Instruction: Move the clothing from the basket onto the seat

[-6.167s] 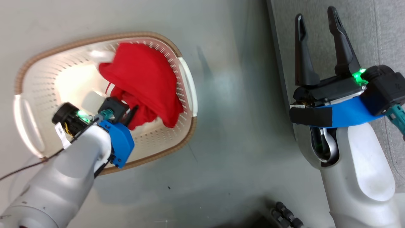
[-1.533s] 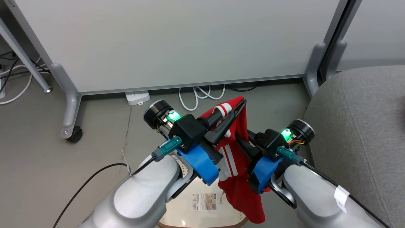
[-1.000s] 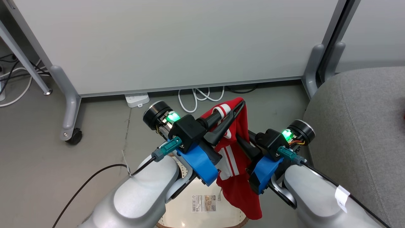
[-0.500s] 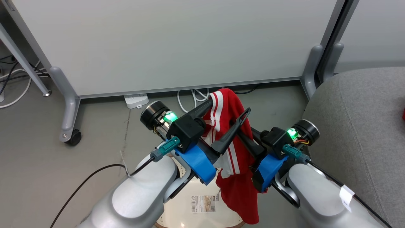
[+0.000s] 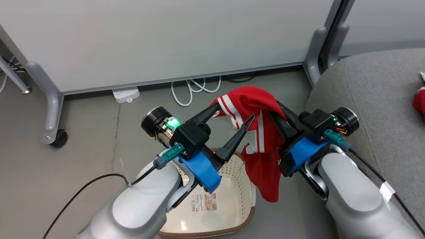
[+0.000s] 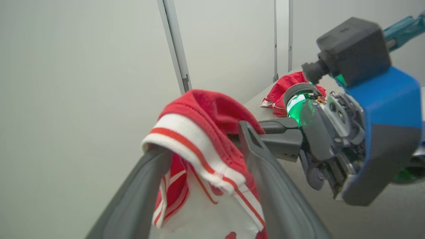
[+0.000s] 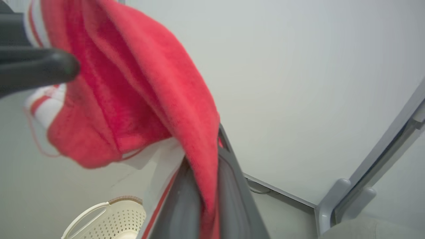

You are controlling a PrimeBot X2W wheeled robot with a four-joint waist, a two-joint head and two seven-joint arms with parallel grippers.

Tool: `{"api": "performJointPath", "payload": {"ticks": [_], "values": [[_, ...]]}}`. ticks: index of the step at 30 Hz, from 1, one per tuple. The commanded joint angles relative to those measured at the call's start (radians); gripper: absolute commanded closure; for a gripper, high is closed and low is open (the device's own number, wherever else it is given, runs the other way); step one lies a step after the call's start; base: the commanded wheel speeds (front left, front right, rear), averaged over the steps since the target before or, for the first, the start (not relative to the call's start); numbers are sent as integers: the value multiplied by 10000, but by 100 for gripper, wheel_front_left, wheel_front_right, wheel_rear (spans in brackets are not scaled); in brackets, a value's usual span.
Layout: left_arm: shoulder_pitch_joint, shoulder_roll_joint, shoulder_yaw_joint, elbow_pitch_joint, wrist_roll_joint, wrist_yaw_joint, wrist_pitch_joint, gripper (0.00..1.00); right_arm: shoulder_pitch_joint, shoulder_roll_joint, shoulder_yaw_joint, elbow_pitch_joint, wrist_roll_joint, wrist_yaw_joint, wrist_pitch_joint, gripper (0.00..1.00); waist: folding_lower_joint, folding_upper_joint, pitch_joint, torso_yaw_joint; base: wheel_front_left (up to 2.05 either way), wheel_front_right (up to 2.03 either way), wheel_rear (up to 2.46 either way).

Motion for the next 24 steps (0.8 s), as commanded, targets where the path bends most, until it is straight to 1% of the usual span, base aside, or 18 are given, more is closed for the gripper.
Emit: {"api": "performJointPath", "payload": {"ticks": [1, 5, 12, 14, 24], "values": [[-75, 43, -31, 2, 15, 24, -33, 0, -96, 25, -161, -92, -70, -7, -6, 100, 0, -1, 202, -228, 0, 0, 0], [-141, 131, -69, -39, 39, 28, 21, 0, -174, 91, -711, -270, -207, -7, -6, 100, 0, -1, 510, -663, 0, 0, 0], [-227, 291, -178, -161, 97, 5, 99, 0, -196, 212, -1782, -730, -424, -7, -6, 100, 0, -1, 1067, -1620, 0, 0, 0], [-268, 372, -232, -198, 145, -3, 165, 0, -98, 264, -2228, -918, -526, -7, -6, 100, 0, -1, 1271, -2013, 0, 0, 0], [-466, 537, -479, -399, 258, -53, 403, 0, 366, 464, -3689, -1515, -721, -7, -6, 100, 0, -1, 1838, -3197, 0, 0, 0]]}}
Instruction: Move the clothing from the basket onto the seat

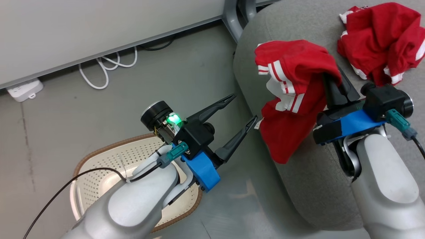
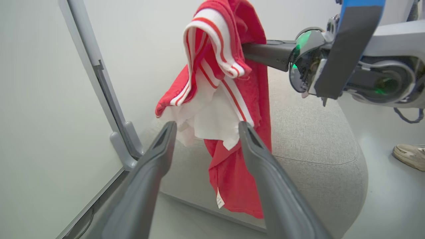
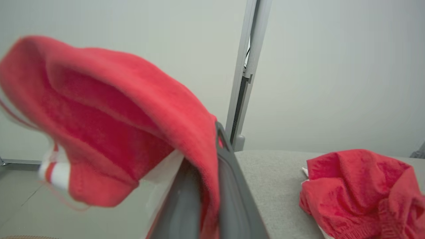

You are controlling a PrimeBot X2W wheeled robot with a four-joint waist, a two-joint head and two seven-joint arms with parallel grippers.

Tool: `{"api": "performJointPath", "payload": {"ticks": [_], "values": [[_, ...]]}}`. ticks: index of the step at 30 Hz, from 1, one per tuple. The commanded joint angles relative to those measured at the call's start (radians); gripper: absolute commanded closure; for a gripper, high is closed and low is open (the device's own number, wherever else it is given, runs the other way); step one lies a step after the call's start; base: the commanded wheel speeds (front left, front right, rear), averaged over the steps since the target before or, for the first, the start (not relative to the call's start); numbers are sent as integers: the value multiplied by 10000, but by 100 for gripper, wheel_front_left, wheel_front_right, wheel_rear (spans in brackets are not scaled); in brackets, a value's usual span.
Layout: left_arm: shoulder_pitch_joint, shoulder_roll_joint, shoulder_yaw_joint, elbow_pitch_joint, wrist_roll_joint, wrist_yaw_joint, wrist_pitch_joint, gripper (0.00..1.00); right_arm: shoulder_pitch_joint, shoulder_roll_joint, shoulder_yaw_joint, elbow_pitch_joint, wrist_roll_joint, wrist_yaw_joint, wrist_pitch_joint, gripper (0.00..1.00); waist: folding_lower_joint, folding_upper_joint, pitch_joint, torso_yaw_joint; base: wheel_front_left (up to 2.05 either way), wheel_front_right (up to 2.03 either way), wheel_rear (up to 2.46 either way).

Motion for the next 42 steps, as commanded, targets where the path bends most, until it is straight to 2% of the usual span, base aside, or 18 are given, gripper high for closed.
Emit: {"api": "performJointPath", "payload": {"ticks": [1, 14, 29, 35, 42], "values": [[-92, 97, 1, -48, 76, -6, 39, 0, 142, 95, -167, -118, -68, -7, -6, 100, -1, -1, 253, -362, 0, 0, 0], [-282, 248, -344, -278, 158, -75, 368, 0, 1105, 332, -1640, -729, -183, -7, -6, 100, -1, -1, 935, -1356, 0, 0, 0], [-430, 349, -563, -384, 134, -83, 461, 0, 1344, 662, -2134, -935, -277, -7, -6, 100, -1, -1, 1261, -1583, 0, 0, 0], [-465, 416, -504, -465, 108, 12, 423, 0, 530, 304, -2213, -1295, -252, -7, -7, 100, -1, -1, 1441, -1527, 0, 0, 0], [-782, 549, -531, -669, 247, 47, 530, 0, -1297, -676, -2402, -1844, -215, -7, -6, 100, -1, -1, 2206, -1312, 0, 0, 0]]}}
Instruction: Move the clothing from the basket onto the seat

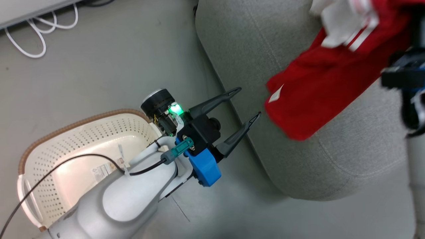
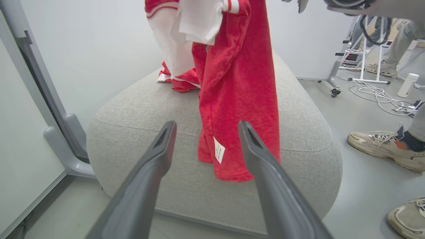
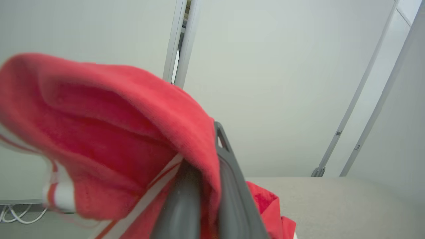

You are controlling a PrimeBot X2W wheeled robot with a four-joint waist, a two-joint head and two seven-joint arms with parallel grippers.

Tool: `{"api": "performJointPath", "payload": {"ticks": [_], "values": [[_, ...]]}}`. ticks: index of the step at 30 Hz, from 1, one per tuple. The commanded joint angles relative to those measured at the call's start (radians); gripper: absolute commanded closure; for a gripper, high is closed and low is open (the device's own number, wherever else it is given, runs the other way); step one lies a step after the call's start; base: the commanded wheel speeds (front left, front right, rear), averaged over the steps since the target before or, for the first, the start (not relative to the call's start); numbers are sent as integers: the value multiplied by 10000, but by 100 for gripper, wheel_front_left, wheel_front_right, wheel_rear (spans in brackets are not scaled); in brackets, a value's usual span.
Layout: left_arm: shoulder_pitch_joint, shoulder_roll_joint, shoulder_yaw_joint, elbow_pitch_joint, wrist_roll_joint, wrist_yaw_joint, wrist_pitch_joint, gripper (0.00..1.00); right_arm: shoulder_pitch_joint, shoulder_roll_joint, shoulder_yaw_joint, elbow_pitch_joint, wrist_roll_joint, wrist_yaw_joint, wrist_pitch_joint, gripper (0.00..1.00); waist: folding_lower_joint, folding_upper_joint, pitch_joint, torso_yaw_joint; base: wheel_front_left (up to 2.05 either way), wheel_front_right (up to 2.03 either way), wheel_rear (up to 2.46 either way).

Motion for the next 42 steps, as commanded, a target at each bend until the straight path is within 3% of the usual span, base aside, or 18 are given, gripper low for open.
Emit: {"api": "performJointPath", "payload": {"ticks": [1, 9, 16, 18, 26, 34, 42], "values": [[-210, 115, 24, -102, 72, 16, 51, 0, -615, -333, -186, -190, 22, -9, -6, 100, 0, 0, 462, 150, 0, 0, 0], [-716, 540, 132, -502, 272, 77, 352, 0, -2370, -1521, -1592, -449, 277, -7, -6, 100, 0, 0, 1669, 256, 0, 0, 0], [-1232, 1041, 175, -1113, 519, 88, 759, 0, -3573, -3095, -3088, 528, 491, -9, -6, 100, 0, 0, 2963, 283, 0, 0, 0], [-1356, 1170, 153, -1235, 558, 50, 886, 0, -3601, -3257, -3382, 875, 489, -7, -4, 100, 0, 0, 3212, 290, 0, 0, 0], [-1640, 1481, 162, -1576, 675, 54, 1131, 0, -3220, -2918, -3654, 1949, 419, -9, -6, 100, 0, 0, 3713, 193, 0, 0, 0], [-1722, 1645, 133, -1819, 636, 101, 1335, 0, -2747, -2120, -3751, 3221, 225, -9, -6, 100, 0, 0, 3986, 205, 0, 0, 0], [-1780, 1837, 129, -1938, 606, 157, 1470, 0, -2369, -1268, -3836, 3663, -88, -9, -6, 100, 0, 0, 4089, 206, 0, 0, 0]]}}
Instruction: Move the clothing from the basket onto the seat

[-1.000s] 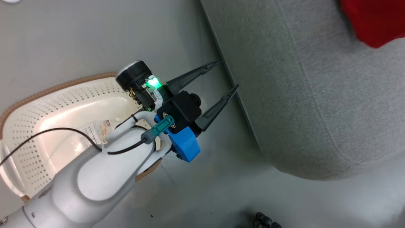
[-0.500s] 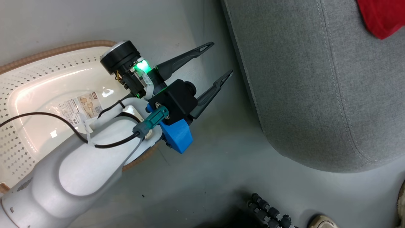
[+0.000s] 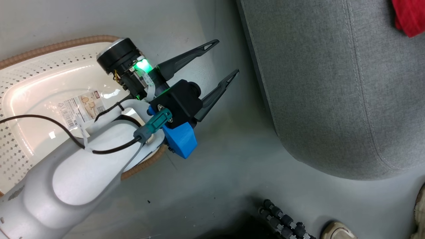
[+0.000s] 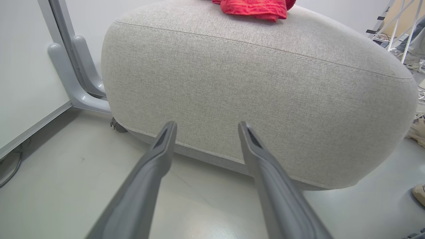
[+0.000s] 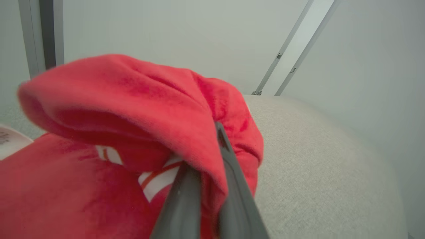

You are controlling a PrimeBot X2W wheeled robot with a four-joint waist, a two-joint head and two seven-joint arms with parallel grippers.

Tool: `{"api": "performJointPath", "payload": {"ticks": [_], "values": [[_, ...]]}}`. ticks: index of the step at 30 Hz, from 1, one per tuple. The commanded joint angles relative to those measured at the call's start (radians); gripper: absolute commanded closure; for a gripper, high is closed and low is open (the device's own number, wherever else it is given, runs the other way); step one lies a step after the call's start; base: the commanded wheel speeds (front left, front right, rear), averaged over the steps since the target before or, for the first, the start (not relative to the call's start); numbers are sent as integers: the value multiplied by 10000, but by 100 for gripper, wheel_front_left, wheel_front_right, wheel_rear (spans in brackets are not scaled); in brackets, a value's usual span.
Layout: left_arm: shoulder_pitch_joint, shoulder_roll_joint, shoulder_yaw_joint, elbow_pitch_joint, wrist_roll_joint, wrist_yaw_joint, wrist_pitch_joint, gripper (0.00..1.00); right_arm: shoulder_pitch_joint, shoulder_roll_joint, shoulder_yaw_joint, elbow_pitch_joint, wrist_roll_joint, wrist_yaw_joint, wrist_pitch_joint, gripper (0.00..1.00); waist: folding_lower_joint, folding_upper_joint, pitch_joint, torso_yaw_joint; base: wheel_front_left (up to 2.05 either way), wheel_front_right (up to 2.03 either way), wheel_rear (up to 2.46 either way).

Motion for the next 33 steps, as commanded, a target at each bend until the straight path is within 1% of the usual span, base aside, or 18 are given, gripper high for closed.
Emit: {"api": "performJointPath", "payload": {"ticks": [1, 4, 5, 6, 7, 12, 19, 27, 33], "values": [[-113, 87, -18, -44, -33, 35, 27, 0, 124, 163, -45, 56, -45, -11, -4, 100, -1, 0, -8, -12, 0, 0, 0], [-101, 133, -22, -68, -55, 74, 48, 0, 267, 388, -98, 62, -161, -9, -4, 100, -1, 0, -48, -38, 0, 0, 0], [-91, 156, -25, -74, -64, 91, 60, 0, 297, 464, -120, 19, -165, -9, -6, 84, -1, 0, -65, -58, 0, 0, 0], [-73, 173, -34, -77, -68, 109, 64, 0, 328, 520, -136, -29, -186, -11, -4, 15, -1, 0, -97, -78, 0, 0, 0], [-50, 191, -52, -74, -68, 116, 59, 0, 369, 557, -150, -83, -186, -11, -6, 0, -1, 0, -144, -97, 0, 0, 0], [109, 136, -75, 29, -131, 162, -140, 0, 904, 758, -152, -412, -201, -9, -4, 0, -1, 0, -571, -156, 0, 0, 0], [400, -177, -107, 414, -312, 235, -655, 0, 2112, 1027, 209, -1107, -224, -11, -6, 0, -1, 0, -1543, -39, 0, 0, 0], [1062, -515, 284, 1119, -889, 680, -1634, 0, 3378, 1275, 710, -2532, 11, -9, -5, 0, -1, 0, -2914, 248, 0, 0, 0], [1824, -678, 871, 1519, -1446, 1146, -2223, 0, 4098, 1199, 1322, -3322, 147, -9, -4, 0, -1, 0, -4055, 653, 0, 0, 0]]}}
